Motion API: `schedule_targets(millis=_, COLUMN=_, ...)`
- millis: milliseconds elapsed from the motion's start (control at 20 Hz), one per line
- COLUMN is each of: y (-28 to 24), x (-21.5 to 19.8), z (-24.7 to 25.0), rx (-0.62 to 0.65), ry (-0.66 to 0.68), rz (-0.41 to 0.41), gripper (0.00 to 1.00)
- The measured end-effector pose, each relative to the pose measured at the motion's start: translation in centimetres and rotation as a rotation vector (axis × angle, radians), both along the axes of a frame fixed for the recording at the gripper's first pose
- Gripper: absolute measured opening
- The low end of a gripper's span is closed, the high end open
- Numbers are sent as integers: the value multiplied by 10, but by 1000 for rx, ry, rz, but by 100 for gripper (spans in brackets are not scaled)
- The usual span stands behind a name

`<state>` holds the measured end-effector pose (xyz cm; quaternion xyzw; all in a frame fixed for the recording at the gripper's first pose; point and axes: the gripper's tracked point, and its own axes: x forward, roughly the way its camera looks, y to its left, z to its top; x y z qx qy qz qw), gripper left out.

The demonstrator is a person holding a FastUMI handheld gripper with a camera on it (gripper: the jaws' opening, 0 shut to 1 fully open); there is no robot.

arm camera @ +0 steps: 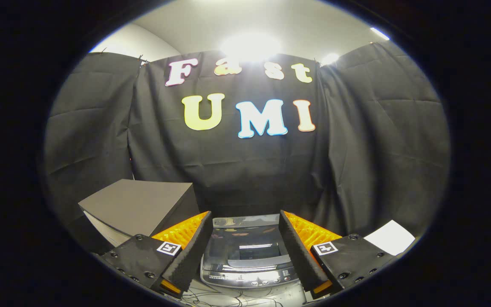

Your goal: Put the clothes into the washing machine and then close the washing machine lid.

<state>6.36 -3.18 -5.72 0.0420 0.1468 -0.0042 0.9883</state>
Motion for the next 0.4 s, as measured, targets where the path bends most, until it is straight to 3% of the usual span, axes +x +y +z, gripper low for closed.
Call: schedule_targets(millis=400, y=-25, x=-46, z=32, rx=-6, ry=-110, rz=9, gripper=97)
